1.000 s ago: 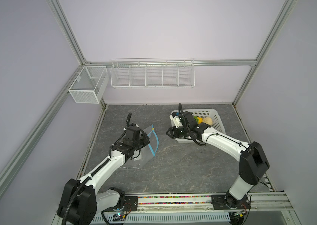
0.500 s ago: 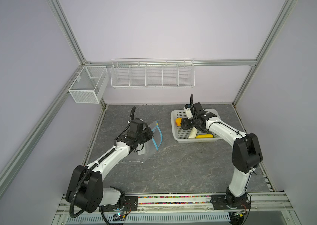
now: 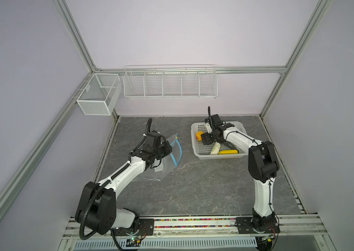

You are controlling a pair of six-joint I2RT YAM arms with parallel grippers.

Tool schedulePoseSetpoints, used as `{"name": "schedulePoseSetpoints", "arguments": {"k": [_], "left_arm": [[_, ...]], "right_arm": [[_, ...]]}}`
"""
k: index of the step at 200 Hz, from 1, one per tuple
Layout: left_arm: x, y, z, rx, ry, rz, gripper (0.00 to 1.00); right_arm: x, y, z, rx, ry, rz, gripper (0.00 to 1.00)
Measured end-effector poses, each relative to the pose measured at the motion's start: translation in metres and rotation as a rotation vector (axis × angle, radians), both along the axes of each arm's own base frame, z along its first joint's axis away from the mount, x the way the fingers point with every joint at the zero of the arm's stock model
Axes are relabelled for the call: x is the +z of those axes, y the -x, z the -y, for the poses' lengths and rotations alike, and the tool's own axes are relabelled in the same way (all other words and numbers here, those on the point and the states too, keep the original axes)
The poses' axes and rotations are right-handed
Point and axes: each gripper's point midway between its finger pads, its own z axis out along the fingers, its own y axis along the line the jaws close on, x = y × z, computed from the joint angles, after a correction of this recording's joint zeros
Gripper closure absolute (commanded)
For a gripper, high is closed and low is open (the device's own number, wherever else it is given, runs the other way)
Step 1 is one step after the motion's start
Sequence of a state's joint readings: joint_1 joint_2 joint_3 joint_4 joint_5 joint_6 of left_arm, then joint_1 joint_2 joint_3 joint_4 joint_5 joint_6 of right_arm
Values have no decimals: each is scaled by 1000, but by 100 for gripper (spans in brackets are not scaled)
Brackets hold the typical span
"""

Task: Place the food in the zip-top bag and seal the zipper
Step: 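Lower the right gripper onto the black eggplant and close on it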

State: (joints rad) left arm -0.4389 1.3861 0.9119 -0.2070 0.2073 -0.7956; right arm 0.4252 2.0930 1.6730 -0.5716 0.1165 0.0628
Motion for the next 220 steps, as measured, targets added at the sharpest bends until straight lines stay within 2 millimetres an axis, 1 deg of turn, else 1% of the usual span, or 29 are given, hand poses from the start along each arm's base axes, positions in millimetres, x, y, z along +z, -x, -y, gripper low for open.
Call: {"name": "schedulePoseSetpoints", "arguments": {"k": [37,92,130,168,196,220], "left_arm": [[-1,0,0,-2,-3,0,100],[-1,0,0,-2,-4,0,100],[-1,0,0,-3,-4,0,100],[-2,0,0,-3,-4,-2,100],[-2,0,0,-2,-4,-2,100],[-2,0,0,-2,-4,-2,100]], "right_arm": [[-13,-5,-1,-1,17,-20,9],[-15,-14,-6,0,18,-13,9],[-16,-13,-11,10,27,-13,10],[-23,-11,-21,26,37,-18,9],[-28,-10,-20,26,49,-28,10],[-29,-10,-18,21,60,-27,15]]}}
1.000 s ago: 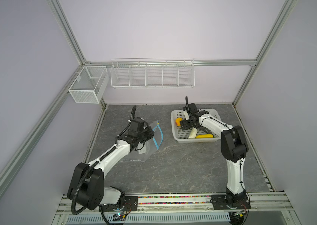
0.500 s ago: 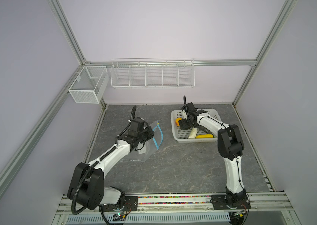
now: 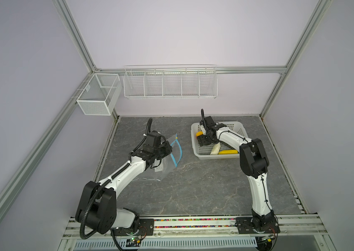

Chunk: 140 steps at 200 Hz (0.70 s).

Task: Place the food in the zip-top bag and seal the zipper
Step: 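Lower the right gripper onto the black eggplant and close on it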

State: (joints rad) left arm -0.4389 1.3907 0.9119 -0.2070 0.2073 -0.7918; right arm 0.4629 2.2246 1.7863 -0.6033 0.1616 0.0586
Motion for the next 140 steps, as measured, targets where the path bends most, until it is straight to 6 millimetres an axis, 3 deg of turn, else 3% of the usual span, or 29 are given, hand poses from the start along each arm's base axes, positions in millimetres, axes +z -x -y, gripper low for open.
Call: {"name": "schedulePoseSetpoints", "arguments": {"k": [107,140], "left_arm": [[0,0,0,0,0,0,100],[2,0,0,-1,2,4,100]], "right_arm": [[1,0,2,-4,1,0,25],[12,4,5,-10,-7,10,29]]}}
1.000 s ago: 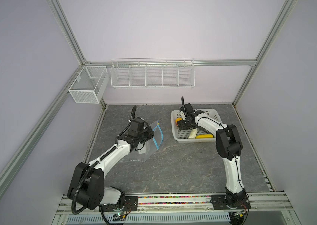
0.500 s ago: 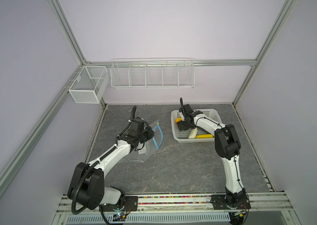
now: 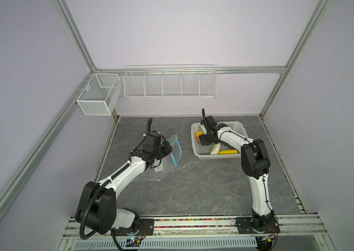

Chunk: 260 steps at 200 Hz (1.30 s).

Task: Place the food in the zip-top bag and seal the zipper
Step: 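Lower the right gripper onto the black eggplant and close on it, then lift the black eggplant with the right gripper toward the open bag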

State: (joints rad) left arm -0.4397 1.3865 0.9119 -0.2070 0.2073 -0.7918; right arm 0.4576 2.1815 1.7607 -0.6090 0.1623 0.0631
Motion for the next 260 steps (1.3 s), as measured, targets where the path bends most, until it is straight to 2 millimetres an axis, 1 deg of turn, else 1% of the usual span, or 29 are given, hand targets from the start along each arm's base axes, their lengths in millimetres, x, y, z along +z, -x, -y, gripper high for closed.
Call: {"name": "schedulePoseSetpoints", "arguments": {"k": [15,56,82,100,115,136,166,191,214,231,243,260], "left_arm": [[1,0,0,-1,1,2,100],[4,1,1,-5,5,10,100],[7,2,1,-5,7,16,100],[8,2,1,-5,9,20,100],[9,2,1,-5,10,22,100],[10,2,1,-6,11,25,100],[11,2,1,-7,10,28,100],[11,3,1,-7,10,28,100],[12,3,1,-7,10,29,100],[14,3,1,-7,12,34,100],[16,3,0,-7,15,39,100],[19,4,0,-7,18,47,100]], "right_arm": [[11,1,2,-2,-9,15,29],[48,5,8,-13,-47,69,30],[71,18,8,-5,-103,83,30],[86,31,2,11,-173,83,30],[99,44,-7,34,-257,79,31],[118,60,-25,86,-399,76,31],[141,85,-59,201,-590,79,32],[151,104,-91,299,-695,71,33],[161,118,-114,365,-760,63,34],[169,125,-128,406,-802,67,34],[171,128,-136,424,-823,64,34],[166,130,-145,441,-844,43,34]]}}
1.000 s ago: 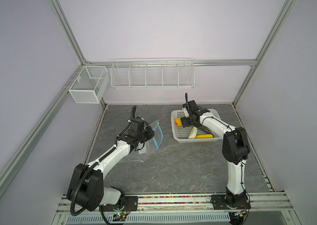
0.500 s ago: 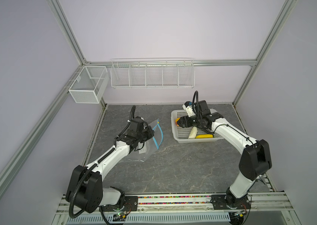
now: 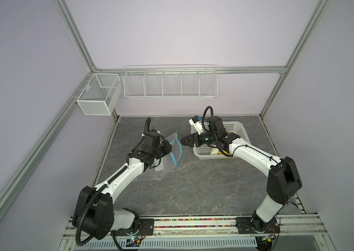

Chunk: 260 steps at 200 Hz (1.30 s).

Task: Place the food in the zip-top bag and seal the zipper
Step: 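Lift the black eggplant with the right gripper toward the open bag, then lower the eggplant into the bag mouth beside the left gripper and release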

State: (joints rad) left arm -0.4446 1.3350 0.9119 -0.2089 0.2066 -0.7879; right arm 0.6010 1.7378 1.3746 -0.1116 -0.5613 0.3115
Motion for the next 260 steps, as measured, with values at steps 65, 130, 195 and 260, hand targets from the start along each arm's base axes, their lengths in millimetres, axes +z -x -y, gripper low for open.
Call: {"name": "schedulePoseSetpoints", "arguments": {"k": [65,130,195,260], "left_arm": [[5,1,0,0,5,10,100],[8,1,-1,1,8,18,100],[11,2,-1,1,12,25,100],[14,3,-1,2,17,31,100]], "right_arm": [[-29,9,-19,54,11,-72,34],[-25,13,-33,89,0,-66,34],[-46,13,-38,103,25,-98,34],[-56,15,-39,108,64,-114,32]]}}
